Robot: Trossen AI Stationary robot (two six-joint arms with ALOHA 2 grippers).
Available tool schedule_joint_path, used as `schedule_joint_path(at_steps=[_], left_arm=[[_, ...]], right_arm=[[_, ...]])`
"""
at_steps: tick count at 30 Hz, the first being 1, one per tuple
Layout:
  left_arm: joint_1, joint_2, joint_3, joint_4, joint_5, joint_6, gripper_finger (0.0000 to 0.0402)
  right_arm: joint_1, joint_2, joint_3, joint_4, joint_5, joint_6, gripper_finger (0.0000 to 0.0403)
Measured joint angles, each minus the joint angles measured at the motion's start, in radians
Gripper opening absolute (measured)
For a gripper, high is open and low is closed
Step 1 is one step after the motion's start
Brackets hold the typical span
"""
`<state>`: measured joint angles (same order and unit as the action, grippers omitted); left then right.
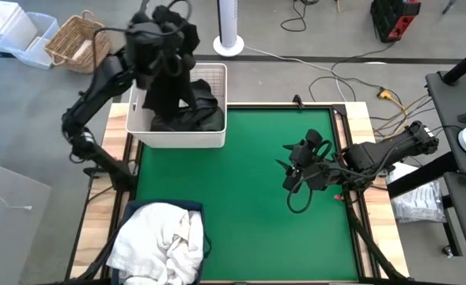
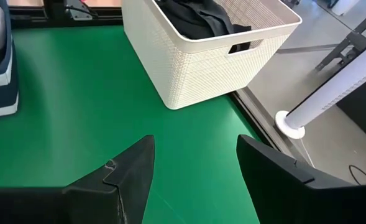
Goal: Sort clothes
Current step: Put the black shirt into the white bin
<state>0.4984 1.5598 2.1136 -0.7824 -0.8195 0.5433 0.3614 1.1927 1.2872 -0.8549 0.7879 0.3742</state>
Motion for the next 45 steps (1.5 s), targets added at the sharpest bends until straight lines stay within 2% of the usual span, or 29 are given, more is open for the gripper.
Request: schedule_joint_path(at_steps=[3,16,18,25,29,34,36,43,45], left_arm=[[0.046,0.048,0.000,-0.060,0.098,-0.070,0.0023],[0.067,0.167,-0.001,-0.178,0.107,-0.118,0.0013],[0.068,0.170,-0.001,-0.219,0.109,-0.137,0.0013],[0.078,0.189,-0.001,-0.381,0.219,-0.226,0.0013],[0.088,0.208,-0.001,-0.517,0.235,-0.357,0.0018],[0.087,0.227,-0.007,-0.579,0.325,-0.431,0.0073],[0.087,0.229,-0.011,-0.578,0.359,-0.431,0.0107],[0.085,0.229,-0.014,-0.616,0.364,-0.474,0.0236],[0.085,0.228,-0.015,-0.656,0.413,-0.495,0.0266]], right_arm=[[0.000,0.000,-0.008,0.001,0.000,0.000,0.0220],[0.000,0.000,-0.068,0.000,-0.001,0.030,0.0220],[0.000,0.000,-0.070,0.000,-0.001,0.032,0.0221],[0.000,0.000,-0.071,0.002,-0.001,0.035,0.0220],[0.000,0.000,-0.071,0.005,-0.002,0.044,0.0221],[0.000,0.000,-0.071,0.008,-0.002,0.044,0.0221],[0.000,0.000,-0.071,0.008,-0.002,0.044,0.0219],[0.000,0.000,-0.071,0.008,-0.003,0.045,0.0221],[0.000,0.000,-0.071,0.008,-0.004,0.045,0.0221]])
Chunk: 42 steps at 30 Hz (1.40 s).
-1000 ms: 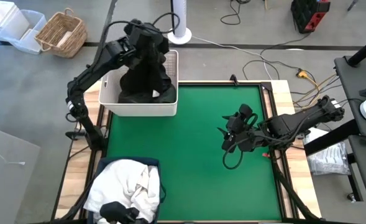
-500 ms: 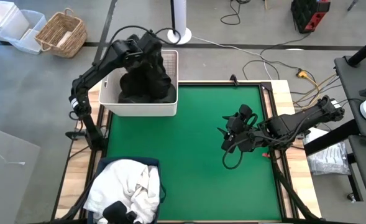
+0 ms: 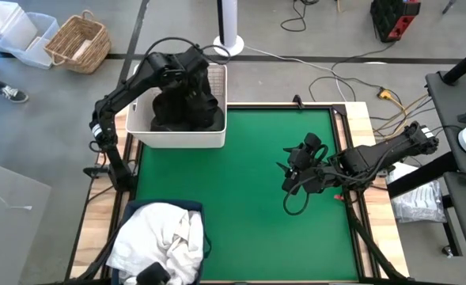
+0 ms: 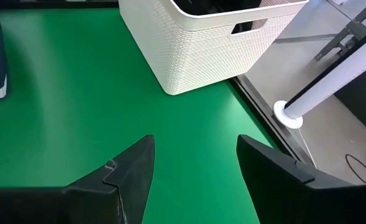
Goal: Sort clothes
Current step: Put the black shirt into the white bin
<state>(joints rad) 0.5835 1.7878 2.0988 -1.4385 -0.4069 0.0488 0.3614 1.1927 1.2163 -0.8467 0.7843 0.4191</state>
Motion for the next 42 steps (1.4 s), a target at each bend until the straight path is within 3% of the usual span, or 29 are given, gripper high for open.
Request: schedule_joint_path(at_steps=[5,9,16,22,25,28,30,38,42], left_arm=[[-0.001,0.000,0.000,-0.096,0.231,-0.052,0.0317],[-0.008,-0.001,-0.001,-0.134,0.367,-0.086,0.0330],[-0.015,-0.035,-0.002,-0.133,0.334,-0.091,0.0327],[-0.014,-0.069,-0.002,-0.101,0.153,-0.047,0.0326],[-0.013,-0.073,-0.002,0.001,0.174,0.008,0.0318],[-0.011,-0.072,-0.002,0.097,0.283,0.088,0.0289],[-0.007,-0.068,-0.001,0.150,0.301,0.119,0.0253],[0.039,-0.008,-0.001,0.134,0.304,0.157,0.0020],[0.067,0.015,-0.013,0.127,0.290,0.160,0.0019]], right_arm=[[0.000,0.000,0.000,0.000,-0.001,0.000,0.0219],[0.000,0.000,0.000,0.000,-0.001,0.006,0.0221],[0.000,0.000,0.000,0.000,-0.001,0.013,0.0221],[0.000,0.000,0.000,0.003,0.001,0.015,0.0219],[0.000,0.000,0.000,0.023,0.002,0.008,0.0219],[0.000,0.000,0.000,0.029,0.003,-0.011,0.0219],[0.000,0.000,0.000,0.030,0.003,-0.017,0.0219],[0.000,-0.001,-0.022,0.030,0.004,-0.021,0.0219],[0.000,-0.001,-0.048,0.044,0.004,-0.019,0.0219]])
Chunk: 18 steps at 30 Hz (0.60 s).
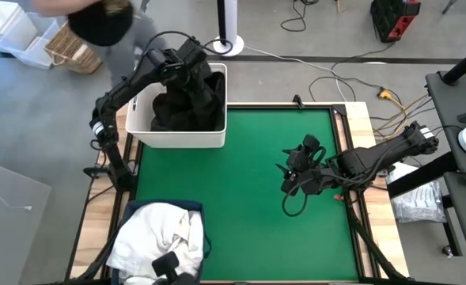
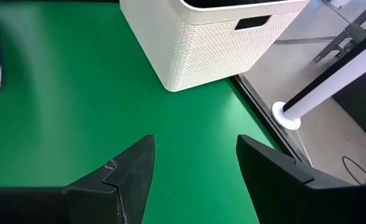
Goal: Sort clothes
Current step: Put the black shirt into the white bin
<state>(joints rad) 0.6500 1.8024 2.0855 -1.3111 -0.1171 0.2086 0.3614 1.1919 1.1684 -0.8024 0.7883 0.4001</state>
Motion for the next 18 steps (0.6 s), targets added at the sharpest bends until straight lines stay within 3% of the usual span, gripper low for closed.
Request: schedule_joint_path(at_steps=[6,13,18], left_arm=[[0.041,0.026,-0.068,0.004,0.010,0.001,0.0002],[0.048,0.027,-0.249,-0.055,0.175,0.051,0.0001],[0.048,0.024,-0.369,-0.087,0.205,0.060,0.0000]], right_arm=[[0.000,0.000,-0.038,0.037,0.000,0.000,0.0219],[0.000,0.000,-0.061,0.055,0.000,0.000,0.0219],[-0.006,0.000,-0.062,0.066,0.000,-0.001,0.0219]])
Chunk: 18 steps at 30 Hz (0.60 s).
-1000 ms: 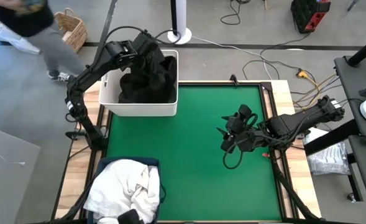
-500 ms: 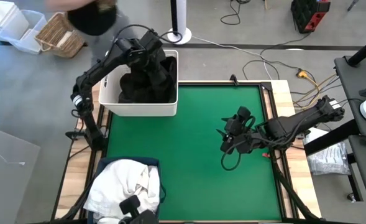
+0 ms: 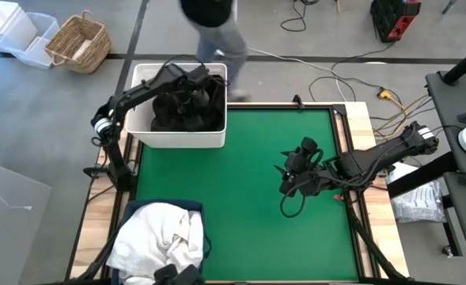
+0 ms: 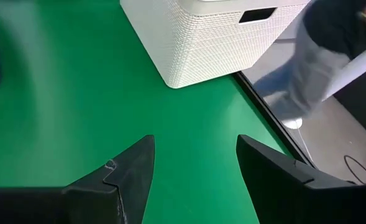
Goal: Sort clothes
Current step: Put the black shirt into the white bin, then return to Home Position
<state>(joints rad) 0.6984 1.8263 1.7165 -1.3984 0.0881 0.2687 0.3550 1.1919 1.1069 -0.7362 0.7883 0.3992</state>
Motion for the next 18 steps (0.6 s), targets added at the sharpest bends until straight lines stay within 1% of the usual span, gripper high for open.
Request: schedule_joint_path(at_steps=[3,6,9,13,15,18], left_arm=[[0.000,-0.001,-0.024,0.002,-0.002,-0.005,0.0000],[0.000,-0.009,-0.012,0.000,-0.037,-0.027,0.0000],[-0.001,-0.026,0.049,-0.001,-0.046,-0.044,0.0000],[-0.008,-0.073,0.158,0.005,-0.045,-0.063,0.0000],[-0.022,-0.112,0.202,0.046,-0.045,-0.103,0.0000],[-0.069,-0.202,0.228,0.139,-0.045,-0.137,0.0000]], right_arm=[[-0.002,0.000,0.000,0.017,0.000,-0.007,0.0219],[-0.006,0.000,0.000,0.021,0.000,-0.008,0.0219],[-0.012,0.000,0.000,0.021,0.000,-0.011,0.0219],[-0.016,0.000,0.000,0.028,0.001,-0.046,0.0219],[-0.015,-0.003,-0.013,0.092,0.001,-0.111,0.0219],[-0.009,-0.018,-0.060,0.258,-0.005,-0.230,0.0219]])
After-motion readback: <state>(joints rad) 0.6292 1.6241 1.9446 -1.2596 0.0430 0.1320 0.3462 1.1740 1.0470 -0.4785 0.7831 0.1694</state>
